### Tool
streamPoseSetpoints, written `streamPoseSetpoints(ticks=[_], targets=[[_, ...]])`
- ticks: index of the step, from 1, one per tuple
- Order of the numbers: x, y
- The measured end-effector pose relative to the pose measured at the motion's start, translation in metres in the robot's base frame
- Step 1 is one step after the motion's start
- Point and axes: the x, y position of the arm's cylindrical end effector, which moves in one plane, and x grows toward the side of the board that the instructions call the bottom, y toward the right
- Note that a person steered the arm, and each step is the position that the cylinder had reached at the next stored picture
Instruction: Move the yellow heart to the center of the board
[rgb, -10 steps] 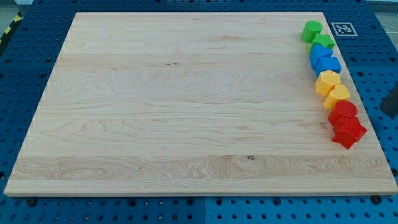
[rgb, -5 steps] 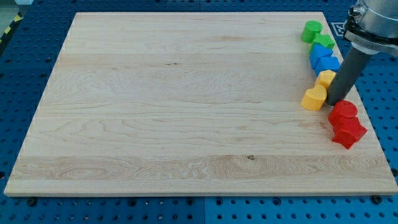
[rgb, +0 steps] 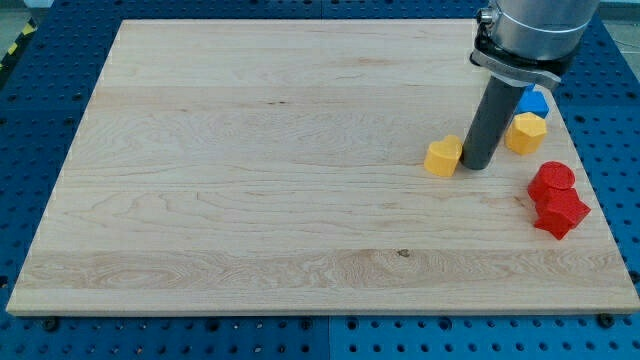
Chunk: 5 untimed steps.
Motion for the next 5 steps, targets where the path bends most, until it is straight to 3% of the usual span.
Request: streamPoseSetpoints(ticks=[5], targets=[[-0.013,-0.047]])
